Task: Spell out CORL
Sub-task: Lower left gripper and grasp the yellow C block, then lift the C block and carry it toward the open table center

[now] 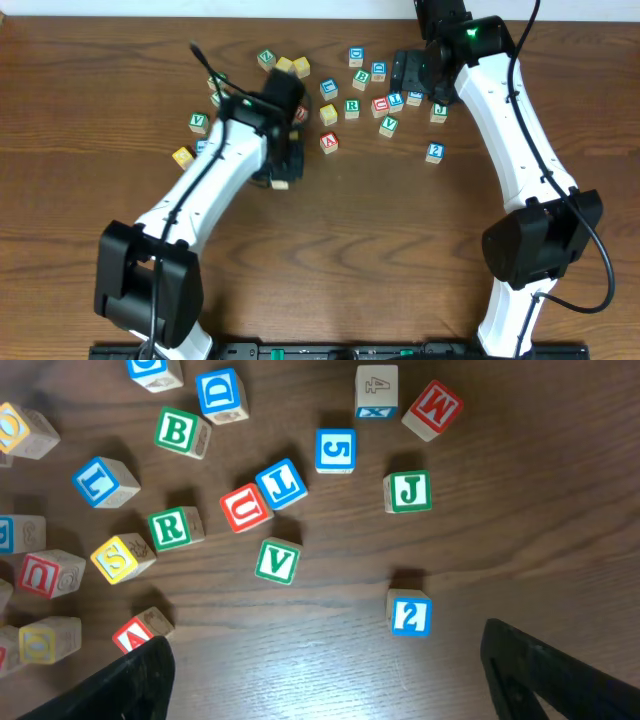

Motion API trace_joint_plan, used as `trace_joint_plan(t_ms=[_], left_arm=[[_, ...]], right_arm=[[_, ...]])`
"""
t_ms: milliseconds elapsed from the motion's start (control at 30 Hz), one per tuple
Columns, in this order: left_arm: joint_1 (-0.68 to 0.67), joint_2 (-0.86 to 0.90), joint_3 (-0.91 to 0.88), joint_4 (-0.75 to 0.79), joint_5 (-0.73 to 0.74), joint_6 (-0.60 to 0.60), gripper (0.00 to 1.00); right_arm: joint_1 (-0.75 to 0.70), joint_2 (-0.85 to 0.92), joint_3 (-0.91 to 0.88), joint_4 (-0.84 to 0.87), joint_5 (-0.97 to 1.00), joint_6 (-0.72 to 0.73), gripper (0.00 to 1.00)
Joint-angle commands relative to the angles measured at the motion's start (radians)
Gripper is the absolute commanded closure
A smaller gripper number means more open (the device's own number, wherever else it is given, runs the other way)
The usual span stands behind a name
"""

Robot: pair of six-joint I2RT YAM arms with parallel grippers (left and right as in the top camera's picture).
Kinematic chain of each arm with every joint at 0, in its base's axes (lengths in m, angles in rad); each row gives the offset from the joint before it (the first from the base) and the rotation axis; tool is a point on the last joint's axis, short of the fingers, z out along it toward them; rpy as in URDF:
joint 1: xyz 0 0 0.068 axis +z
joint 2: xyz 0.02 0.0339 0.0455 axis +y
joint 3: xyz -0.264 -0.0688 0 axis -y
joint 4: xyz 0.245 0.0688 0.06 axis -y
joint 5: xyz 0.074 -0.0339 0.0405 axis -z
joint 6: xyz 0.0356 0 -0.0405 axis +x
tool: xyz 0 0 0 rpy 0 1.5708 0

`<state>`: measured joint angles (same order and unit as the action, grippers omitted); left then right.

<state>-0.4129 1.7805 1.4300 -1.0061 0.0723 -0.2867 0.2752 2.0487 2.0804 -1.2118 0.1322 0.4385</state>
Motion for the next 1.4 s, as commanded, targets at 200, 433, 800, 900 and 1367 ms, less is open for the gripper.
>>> trace_joint_plan(t_ms=[200, 433, 800, 900, 1367], left_arm=[[-0.023, 0.013, -0.121, 0.069, 0.001, -0.006, 0.75], [-0.023, 0.013, -0.208, 0.18, -0.002, 0.001, 0.75], [-0.023, 0.013, -0.288, 0.355, -0.01, 0.016, 0.75], [-0.023, 0.013, -0.288, 0.361, -0.013, 0.016, 0.75], [-0.023, 0.013, -0.315, 0.409, -0.061, 0.009, 0.74]], right_arm=[[-0.006, -0.002, -0.002, -0.002, 0.024, -0.01, 0.05], [-0.006, -0.002, -0.002, -0.004, 0.027, -0.01, 0.04], [-0.006, -0.002, -0.002, -0.005, 0.027, -0.01, 0.04], [-0.006, -0.002, -0.002, -0.005, 0.027, -0.01, 0.04], [-0.006, -0.002, -0.002, -0.004, 0.027, -0.01, 0.04]])
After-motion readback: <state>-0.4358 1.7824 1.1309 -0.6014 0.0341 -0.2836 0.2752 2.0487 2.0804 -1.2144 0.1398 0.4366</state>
